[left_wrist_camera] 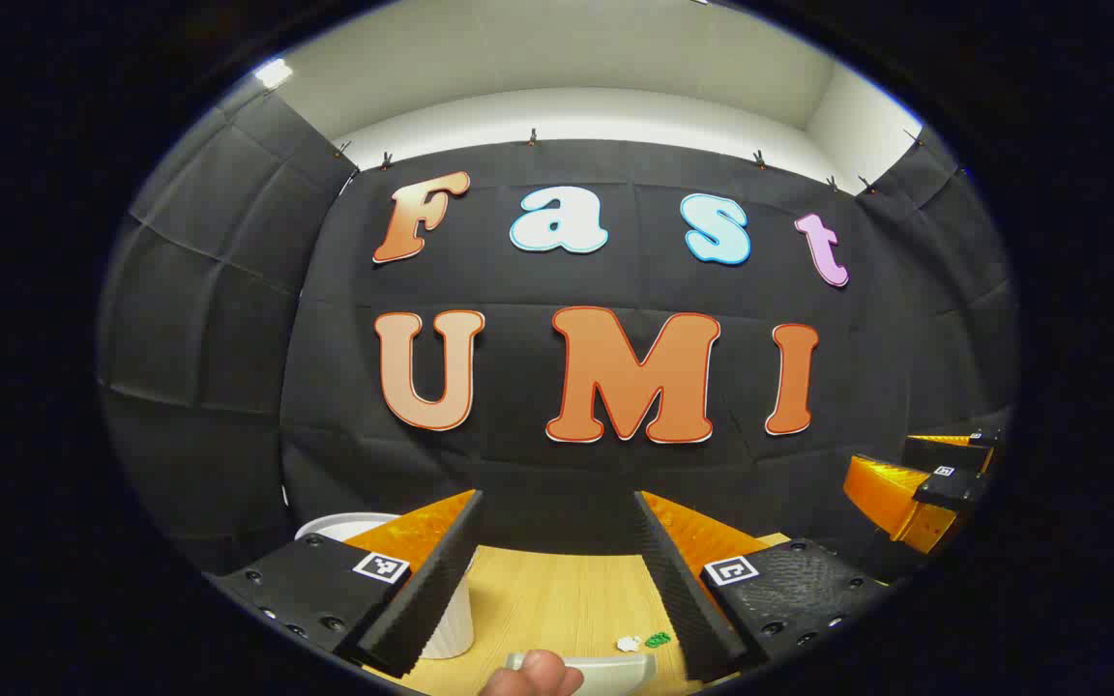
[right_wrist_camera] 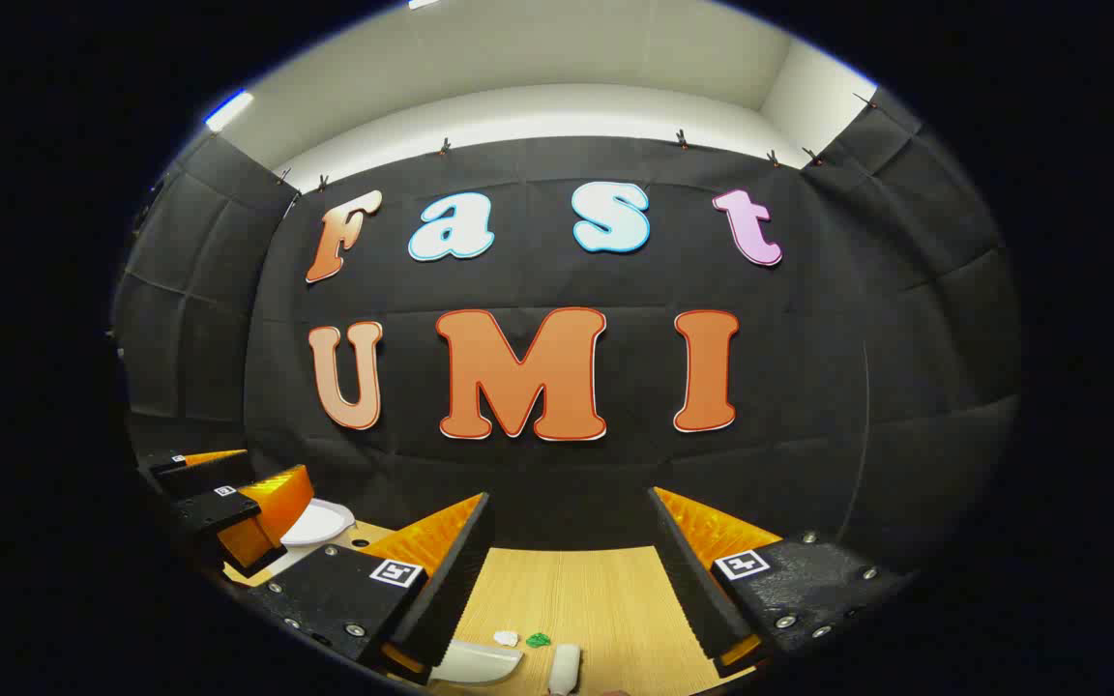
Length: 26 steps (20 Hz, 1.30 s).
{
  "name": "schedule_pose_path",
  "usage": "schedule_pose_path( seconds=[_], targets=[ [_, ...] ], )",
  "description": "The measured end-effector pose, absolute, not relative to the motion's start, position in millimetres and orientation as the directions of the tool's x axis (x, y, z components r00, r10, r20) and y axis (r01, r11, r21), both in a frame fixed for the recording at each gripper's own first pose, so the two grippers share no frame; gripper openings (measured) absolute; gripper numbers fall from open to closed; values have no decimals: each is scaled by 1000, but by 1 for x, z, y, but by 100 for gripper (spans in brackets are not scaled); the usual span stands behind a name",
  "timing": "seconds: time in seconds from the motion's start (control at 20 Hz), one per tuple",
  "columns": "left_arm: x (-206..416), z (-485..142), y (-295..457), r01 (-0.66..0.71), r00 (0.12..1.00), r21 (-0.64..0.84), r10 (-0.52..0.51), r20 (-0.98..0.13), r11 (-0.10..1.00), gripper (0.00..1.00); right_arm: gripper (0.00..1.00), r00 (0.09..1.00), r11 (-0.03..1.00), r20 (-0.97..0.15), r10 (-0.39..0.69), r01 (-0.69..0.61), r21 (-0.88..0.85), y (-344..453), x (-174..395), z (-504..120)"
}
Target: Pick up the small broom and dustpan from the desktop, sweep the trash into the dustpan with the broom, and then empty the trash into the garbage bin.
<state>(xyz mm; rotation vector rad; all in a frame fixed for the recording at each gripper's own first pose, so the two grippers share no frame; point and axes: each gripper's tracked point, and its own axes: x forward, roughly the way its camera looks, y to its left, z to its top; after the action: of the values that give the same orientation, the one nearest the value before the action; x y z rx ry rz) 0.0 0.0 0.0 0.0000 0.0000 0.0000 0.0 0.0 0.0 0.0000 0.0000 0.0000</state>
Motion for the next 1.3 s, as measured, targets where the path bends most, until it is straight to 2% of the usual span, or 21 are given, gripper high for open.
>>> schedule_pose_path(
  seconds=[0.4, 0.5, 0.65, 0.95, 1.3],
  targets=[
    [-8, -17, -37, -29, 999, 49, 31, -36, 998, 94, 94, 992, 999, -117, 52, -52, 3, -14, 0, -39],
    [-8, -22, -42, -5, 999, 58, 8, -45, 998, 95, 94, 990, 999, -132, 52, -52, 4, -11, 2, -45],
    [8, -28, -34, 45, 997, 68, -41, -63, 997, 96, 94, 992, 1000, -123, 0, 0, -1, -6, 10, -47],
    [31, -32, -14, 68, 996, 44, -65, -65, 997, 94, 94, 992, 998, -110, -57, 57, -3, 1, 16, -42],
    [34, -26, -6, 53, 998, 31, -52, -35, 998, 95, 94, 994, 999, -103, -46, 45, -4, 5, 16, -40]
  ],
)
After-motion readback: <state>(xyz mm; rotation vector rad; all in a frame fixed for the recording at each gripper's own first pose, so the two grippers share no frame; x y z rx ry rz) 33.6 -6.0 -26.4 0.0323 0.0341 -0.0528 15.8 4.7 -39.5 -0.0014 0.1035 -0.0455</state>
